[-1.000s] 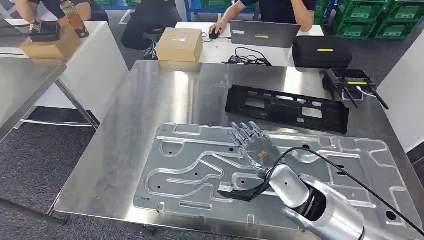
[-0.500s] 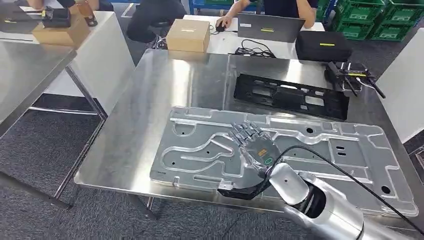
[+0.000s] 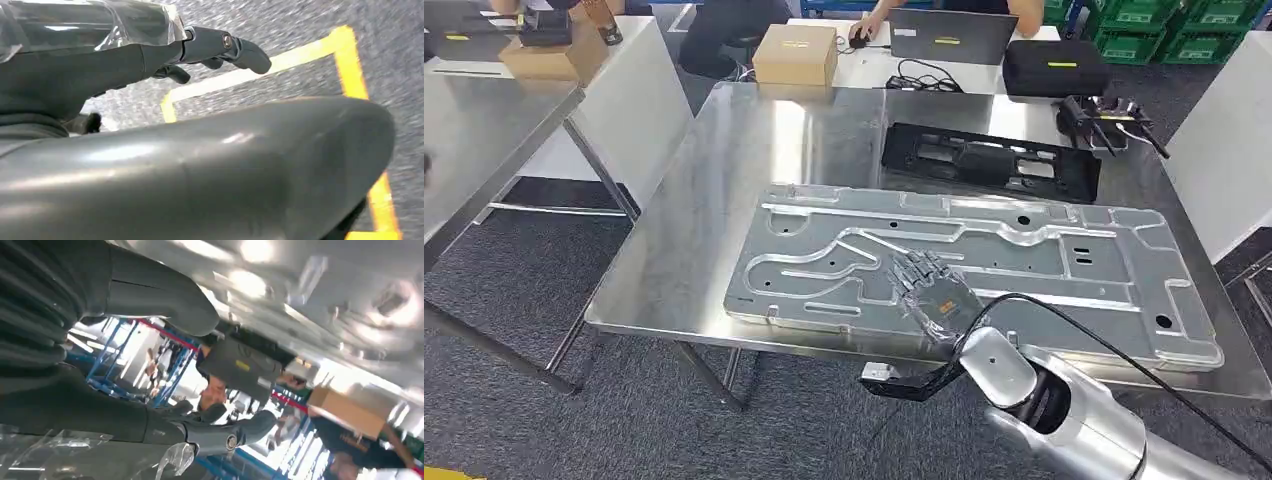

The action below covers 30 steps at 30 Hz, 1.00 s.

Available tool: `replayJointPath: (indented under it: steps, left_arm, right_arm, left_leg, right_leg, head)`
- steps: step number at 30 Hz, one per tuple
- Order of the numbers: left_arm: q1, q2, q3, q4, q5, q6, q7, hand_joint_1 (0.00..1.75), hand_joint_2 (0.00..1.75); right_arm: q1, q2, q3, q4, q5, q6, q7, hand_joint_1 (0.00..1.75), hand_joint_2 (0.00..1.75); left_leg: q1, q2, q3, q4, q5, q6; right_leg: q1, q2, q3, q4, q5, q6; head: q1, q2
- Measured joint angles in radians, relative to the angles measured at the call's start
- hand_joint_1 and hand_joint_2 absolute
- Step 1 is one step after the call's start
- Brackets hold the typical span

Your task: Take the parts from the cabinet and place them on the table.

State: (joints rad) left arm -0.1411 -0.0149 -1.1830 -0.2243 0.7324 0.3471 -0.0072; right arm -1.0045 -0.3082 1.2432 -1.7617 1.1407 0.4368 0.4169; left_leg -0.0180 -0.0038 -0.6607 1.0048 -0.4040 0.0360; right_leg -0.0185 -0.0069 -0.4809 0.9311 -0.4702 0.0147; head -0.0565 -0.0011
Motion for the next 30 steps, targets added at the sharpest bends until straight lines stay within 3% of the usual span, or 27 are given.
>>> replayJointPath:
  steps: [2, 3, 4, 5, 6, 7, 8, 9, 10, 12, 13, 14, 15, 16, 17, 18, 19, 20, 21, 22, 23, 24, 25, 27, 29, 30]
  left_arm:
    - [-0.001, 0.000, 0.000, 0.000, -0.002, 0.000, 0.001, 0.00, 0.00]
    - [-0.001, 0.000, 0.000, 0.000, -0.002, 0.000, 0.001, 0.00, 0.00]
    - [-0.002, 0.000, 0.000, 0.000, -0.002, 0.000, 0.001, 0.00, 0.00]
    - [-0.002, 0.000, 0.000, 0.000, -0.002, 0.000, 0.001, 0.00, 0.00]
    - [-0.002, 0.000, 0.000, 0.000, -0.002, 0.000, 0.002, 0.00, 0.00]
    - [-0.003, 0.000, 0.000, 0.000, -0.002, 0.000, 0.003, 0.00, 0.00]
    - [-0.006, 0.000, 0.000, 0.000, -0.003, 0.000, 0.005, 0.00, 0.00]
    - [-0.010, 0.000, 0.000, 0.000, -0.006, 0.000, 0.008, 0.00, 0.00]
    - [-0.015, 0.000, 0.000, 0.000, -0.010, 0.000, 0.013, 0.00, 0.00]
    - [-0.018, 0.000, 0.000, 0.000, -0.014, -0.002, 0.015, 0.00, 0.00]
    - [-0.016, -0.001, 0.000, 0.000, -0.016, -0.003, 0.016, 0.00, 0.00]
    - [-0.016, -0.001, 0.000, 0.000, -0.017, -0.004, 0.016, 0.00, 0.00]
    - [-0.018, -0.001, 0.000, 0.000, -0.018, -0.005, 0.019, 0.00, 0.00]
    - [-0.019, -0.001, 0.000, 0.000, -0.021, -0.005, 0.019, 0.00, 0.00]
    - [-0.020, -0.001, 0.000, 0.000, -0.026, -0.007, 0.022, 0.00, 0.00]
    - [-0.021, -0.002, 0.000, 0.000, -0.032, -0.009, 0.027, 0.00, 0.00]
    - [-0.021, -0.002, 0.000, 0.000, -0.035, -0.011, 0.034, 0.00, 0.00]
    - [-0.020, -0.002, 0.000, 0.000, -0.039, -0.013, 0.036, 0.00, 0.00]
    - [-0.019, -0.002, 0.000, 0.000, -0.042, -0.013, 0.036, 0.00, 0.00]
    - [-0.020, -0.002, 0.000, 0.000, -0.045, -0.016, 0.038, 0.00, 0.00]
    - [-0.021, -0.002, 0.000, 0.000, -0.049, -0.017, 0.040, 0.00, 0.00]
    - [-0.025, -0.002, 0.000, 0.000, -0.053, -0.019, 0.044, 0.00, 0.00]
    - [-0.027, -0.003, 0.000, 0.000, -0.056, -0.019, 0.047, 0.00, 0.00]
    - [-0.030, -0.002, 0.000, 0.000, -0.063, -0.022, 0.051, 0.00, 0.00]
    - [-0.025, -0.002, 0.000, 0.000, -0.065, -0.025, 0.054, 0.00, 0.00]
    - [-0.022, -0.002, 0.000, 0.000, -0.066, -0.026, 0.055, 0.00, 0.00]
  right_arm:
    - [0.003, 0.001, 0.000, 0.005, -0.017, -0.003, 0.011, 0.00, 1.75]
    - [0.006, 0.002, 0.000, 0.009, -0.029, -0.007, 0.020, 0.00, 1.75]
    - [0.011, 0.002, -0.001, 0.014, -0.045, -0.009, 0.028, 0.00, 1.75]
    - [0.019, 0.005, -0.003, 0.020, -0.060, -0.010, 0.037, 0.00, 1.75]
    - [0.026, 0.007, -0.005, 0.024, -0.081, -0.013, 0.045, 0.00, 1.75]
    - [0.033, 0.009, -0.011, 0.030, -0.119, -0.021, 0.061, 0.00, 1.75]
    - [0.042, 0.012, -0.019, 0.035, -0.155, -0.029, 0.076, 0.00, 1.75]
    - [0.054, 0.016, -0.036, 0.043, -0.202, -0.053, 0.102, 0.00, 1.75]
    - [0.067, 0.016, -0.054, 0.058, -0.245, -0.082, 0.119, 0.00, 1.75]
    - [0.092, 0.017, -0.081, 0.099, -0.314, -0.160, 0.138, 0.00, 1.75]
    - [0.112, 0.016, -0.094, 0.125, -0.349, -0.203, 0.146, 0.00, 1.75]
    - [0.134, 0.012, -0.107, 0.152, -0.378, -0.244, 0.150, 0.00, 1.75]
    - [0.156, 0.010, -0.122, 0.178, -0.402, -0.281, 0.154, 0.00, 1.75]
    - [0.177, 0.006, -0.136, 0.206, -0.424, -0.316, 0.155, 0.00, 1.75]
    - [0.201, 0.003, -0.149, 0.235, -0.450, -0.350, 0.158, 0.00, 1.75]
    - [0.228, 0.000, -0.164, 0.265, -0.481, -0.387, 0.159, 0.00, 1.75]
    - [0.255, -0.002, -0.182, 0.300, -0.509, -0.422, 0.155, 0.00, 1.75]
    - [0.278, -0.004, -0.194, 0.327, -0.523, -0.442, 0.149, 0.00, 1.75]
    - [0.296, -0.004, -0.205, 0.358, -0.538, -0.459, 0.140, 0.00, 1.75]
    - [0.311, -0.007, -0.218, 0.392, -0.563, -0.475, 0.137, 0.00, 1.75]
    - [0.325, -0.008, -0.232, 0.425, -0.595, -0.487, 0.137, 0.00, 0.00]
    - [0.345, -0.008, -0.252, 0.464, -0.642, -0.509, 0.126, 0.00, 0.00]
    - [0.369, -0.008, -0.269, 0.499, -0.684, -0.533, 0.103, 0.00, 0.00]
    - [0.431, -0.001, -0.315, 0.616, -0.804, -0.619, 0.015, 0.00, 0.00]
    - [0.496, 0.016, -0.358, 0.741, -0.933, -0.686, -0.091, 0.00, 0.00]
    - [0.526, 0.026, -0.382, 0.806, -1.001, -0.708, -0.134, 0.00, 0.00]
  left_leg:
    - [0.012, 0.000, -0.045, 0.162, -0.117, -0.015]
    - [0.017, 0.001, -0.058, 0.231, -0.143, -0.021]
    - [0.021, 0.001, -0.058, 0.273, -0.136, -0.024]
    - [0.025, 0.001, -0.038, 0.270, -0.103, -0.026]
    - [0.025, 0.001, 0.001, 0.226, -0.062, -0.024]
    - [0.024, 0.000, 0.058, 0.146, -0.030, -0.018]
    - [0.020, -0.001, 0.125, 0.051, -0.025, -0.009]
    - [0.016, 0.000, 0.200, -0.050, -0.051, 0.002]
    - [0.012, -0.001, 0.226, -0.112, -0.066, 0.006]
    - [0.004, -0.002, 0.212, -0.100, -0.055, 0.012]
    - [0.004, -0.002, 0.207, -0.105, -0.043, 0.020]
    - [0.016, 0.001, 0.199, -0.114, -0.026, 0.027]
    - [0.013, -0.001, 0.189, -0.114, -0.015, 0.034]
    - [0.012, 0.000, 0.174, -0.113, -0.003, 0.043]
    - [0.010, 0.000, 0.158, -0.113, 0.010, 0.044]
    - [0.008, 0.000, 0.142, -0.112, 0.022, 0.045]
    - [0.007, 0.000, 0.127, -0.111, 0.034, 0.045]
    - [0.007, 0.000, 0.112, -0.109, 0.044, 0.044]
    - [0.008, 0.000, 0.096, -0.104, 0.053, 0.042]
    - [0.009, 0.000, 0.077, -0.096, 0.061, 0.039]
    - [0.010, 0.000, 0.061, -0.085, 0.067, 0.034]
    - [0.004, 0.000, 0.048, -0.069, 0.071, 0.027]
    - [0.001, -0.001, 0.041, -0.057, 0.073, 0.024]
    - [0.001, -0.002, 0.039, -0.058, 0.088, 0.014]
    - [0.011, -0.005, 0.033, -0.054, 0.094, 0.005]
    - [0.012, -0.003, 0.019, -0.022, 0.039, -0.002]
  right_leg:
    - [-0.001, 0.000, -0.028, 0.001, 0.022, -0.003]
    - [-0.001, 0.000, -0.042, 0.001, 0.032, -0.004]
    - [-0.001, 0.000, -0.056, 0.002, 0.043, -0.003]
    - [-0.001, 0.000, -0.069, 0.002, 0.053, -0.001]
    - [0.000, 0.000, -0.082, 0.003, 0.063, 0.002]
    - [0.000, 0.000, -0.094, 0.003, 0.073, 0.005]
    - [0.000, 0.001, -0.101, 0.003, 0.082, 0.009]
    - [0.002, 0.000, -0.106, 0.004, 0.088, 0.014]
    - [0.002, -0.003, -0.108, 0.003, 0.096, 0.021]
    - [-0.005, -0.006, -0.110, -0.003, 0.114, 0.034]
    - [-0.003, -0.005, -0.110, -0.006, 0.123, 0.042]
    - [-0.007, -0.004, -0.118, 0.003, 0.107, 0.046]
    - [-0.004, 0.000, -0.134, 0.036, 0.056, 0.047]
    - [-0.006, 0.001, -0.160, 0.108, -0.014, 0.048]
    - [-0.006, 0.001, -0.187, 0.200, -0.076, 0.050]
    - [-0.005, 0.002, -0.207, 0.282, -0.109, 0.054]
    - [-0.005, 0.003, -0.213, 0.334, -0.106, 0.056]
    - [-0.005, 0.003, -0.200, 0.340, -0.077, 0.057]
    - [-0.006, 0.003, -0.171, 0.310, -0.036, 0.059]
    - [-0.007, 0.003, -0.123, 0.245, 0.003, 0.061]
    - [-0.009, 0.002, -0.063, 0.159, 0.016, 0.062]
    - [-0.012, 0.001, 0.010, 0.056, -0.022, 0.062]
    - [-0.004, 0.004, 0.033, 0.008, -0.037, 0.052]
    - [-0.002, 0.002, 0.023, 0.018, -0.032, 0.040]
    - [-0.005, -0.014, 0.013, 0.015, -0.014, 0.017]
    - [-0.004, -0.016, 0.002, 0.015, -0.002, 0.013]
  head:
    - [0.000, 0.000]
    - [0.000, 0.000]
    - [0.000, 0.000]
    - [0.000, 0.000]
    - [0.000, 0.000]
    - [0.000, 0.000]
    - [0.000, 0.000]
    - [0.000, 0.000]
    - [0.000, 0.000]
    - [0.000, 0.000]
    - [0.000, 0.000]
    - [0.000, 0.000]
    - [0.002, 0.000]
    - [0.001, 0.000]
    - [0.001, 0.000]
    - [0.002, 0.000]
    - [0.001, 0.000]
    - [0.002, 0.000]
    - [0.001, 0.000]
    - [0.001, 0.000]
    - [0.002, 0.000]
    - [0.002, 0.000]
    - [0.001, 0.000]
    - [-0.001, 0.000]
    - [-0.001, 0.000]
    - [-0.001, 0.000]
